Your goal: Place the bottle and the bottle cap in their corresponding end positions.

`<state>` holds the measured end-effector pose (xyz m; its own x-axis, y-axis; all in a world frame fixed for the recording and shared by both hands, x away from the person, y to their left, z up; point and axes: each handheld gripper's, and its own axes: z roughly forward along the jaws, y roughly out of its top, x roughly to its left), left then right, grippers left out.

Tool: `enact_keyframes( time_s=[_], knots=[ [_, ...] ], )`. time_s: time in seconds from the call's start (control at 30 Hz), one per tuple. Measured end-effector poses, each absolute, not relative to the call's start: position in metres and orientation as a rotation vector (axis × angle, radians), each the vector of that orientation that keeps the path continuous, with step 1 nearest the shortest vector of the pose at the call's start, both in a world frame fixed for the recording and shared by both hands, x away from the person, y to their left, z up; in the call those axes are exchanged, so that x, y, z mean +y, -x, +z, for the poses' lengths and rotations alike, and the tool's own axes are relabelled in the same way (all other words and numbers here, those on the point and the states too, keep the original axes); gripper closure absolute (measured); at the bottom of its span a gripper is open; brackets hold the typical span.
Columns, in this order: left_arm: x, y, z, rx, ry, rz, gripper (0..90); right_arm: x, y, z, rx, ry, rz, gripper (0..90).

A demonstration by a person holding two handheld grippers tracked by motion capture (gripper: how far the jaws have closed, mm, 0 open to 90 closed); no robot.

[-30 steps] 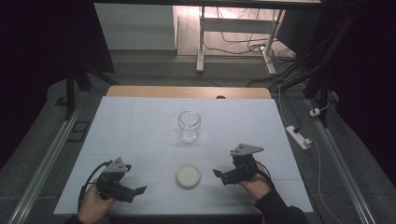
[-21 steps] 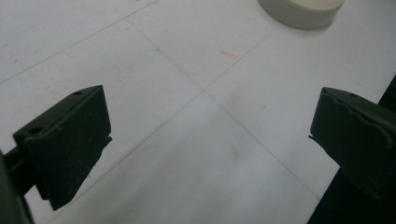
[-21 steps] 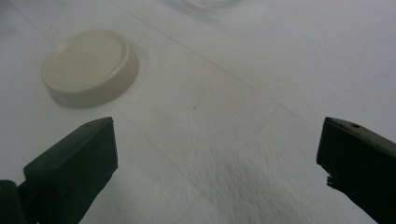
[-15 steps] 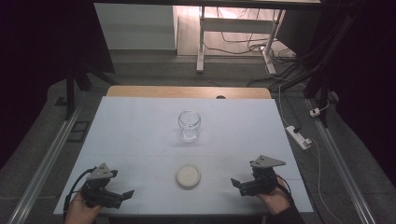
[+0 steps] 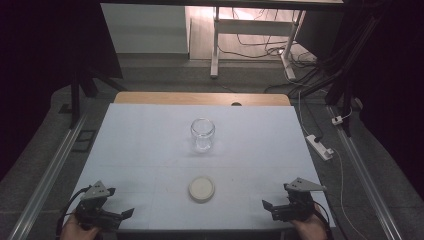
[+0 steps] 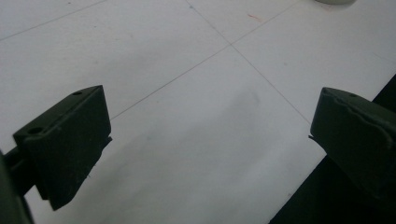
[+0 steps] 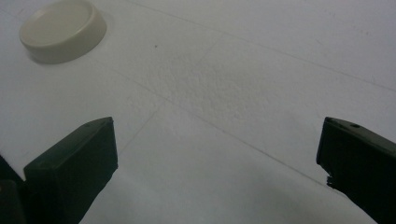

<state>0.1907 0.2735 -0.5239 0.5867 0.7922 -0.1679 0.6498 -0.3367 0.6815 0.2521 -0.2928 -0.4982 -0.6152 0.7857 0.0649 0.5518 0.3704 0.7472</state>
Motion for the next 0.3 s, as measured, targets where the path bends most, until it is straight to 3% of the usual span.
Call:
enact_keyframes(
  time_s=[0.3],
  knots=[
    [0.2805,-0.1863,-0.5245,1.185,-2.083,0.265,0.0,-0.299,-0.2462,-0.4974,2.318,-1.205,1.077,0.0]
  ],
)
